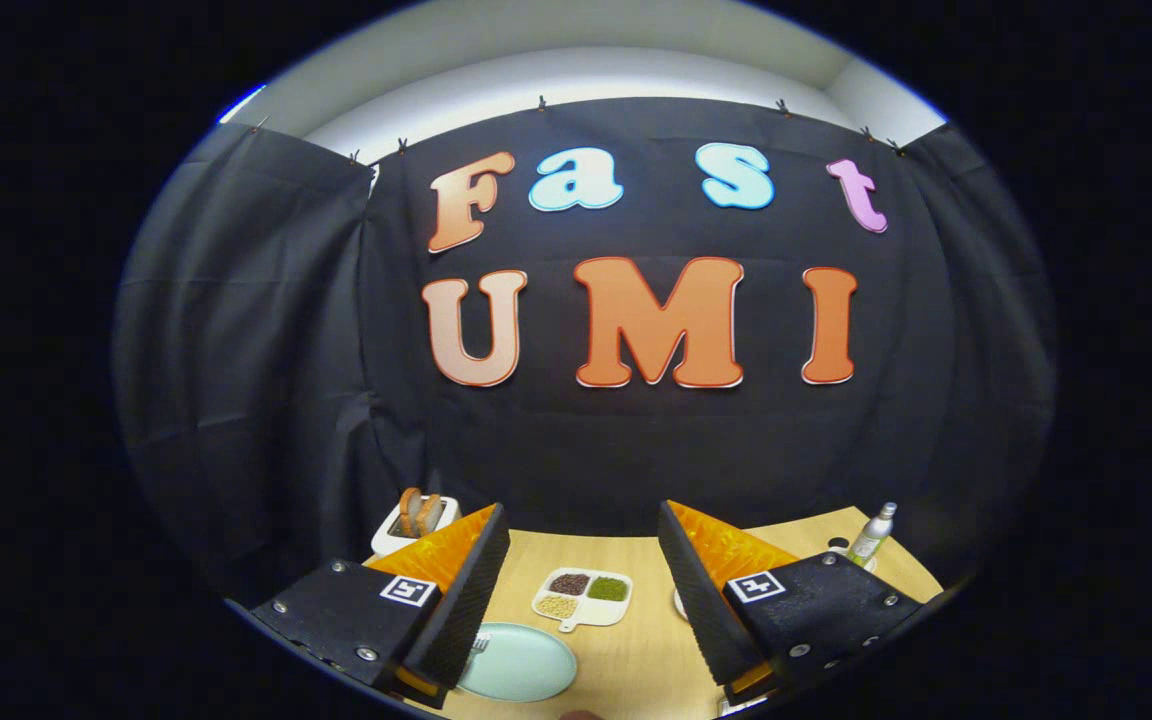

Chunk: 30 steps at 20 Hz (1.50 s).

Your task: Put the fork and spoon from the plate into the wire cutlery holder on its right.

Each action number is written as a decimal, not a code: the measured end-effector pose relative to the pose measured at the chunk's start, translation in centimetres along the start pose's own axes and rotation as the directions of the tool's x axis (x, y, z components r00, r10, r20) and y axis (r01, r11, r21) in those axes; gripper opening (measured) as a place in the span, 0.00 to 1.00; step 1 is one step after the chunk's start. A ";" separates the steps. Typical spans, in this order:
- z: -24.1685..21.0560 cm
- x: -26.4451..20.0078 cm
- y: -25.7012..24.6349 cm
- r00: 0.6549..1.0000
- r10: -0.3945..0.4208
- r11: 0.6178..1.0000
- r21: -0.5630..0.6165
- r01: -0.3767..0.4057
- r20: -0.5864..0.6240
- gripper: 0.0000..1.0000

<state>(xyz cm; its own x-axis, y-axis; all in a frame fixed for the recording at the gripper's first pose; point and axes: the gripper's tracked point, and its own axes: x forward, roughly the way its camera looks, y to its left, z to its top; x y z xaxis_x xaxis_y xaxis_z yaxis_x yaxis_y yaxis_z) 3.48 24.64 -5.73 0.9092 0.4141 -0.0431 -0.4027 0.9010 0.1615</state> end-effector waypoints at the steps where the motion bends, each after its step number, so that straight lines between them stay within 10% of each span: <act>1: -0.3 0.3 1.2 1.000 0.018 1.000 -0.004 -0.018 -0.008 0.90; 11: -9.9 3.5 9.0 0.926 0.120 0.992 0.001 -0.128 -0.358 0.90; 30: -31.2 2.0 13.3 0.351 0.124 0.985 0.072 -0.157 -0.928 0.89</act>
<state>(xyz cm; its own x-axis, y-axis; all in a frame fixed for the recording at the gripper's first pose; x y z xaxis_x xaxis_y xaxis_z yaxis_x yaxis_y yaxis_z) -3.35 41.48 -34.48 0.1710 0.3770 -0.9103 -0.5317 0.8131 0.2369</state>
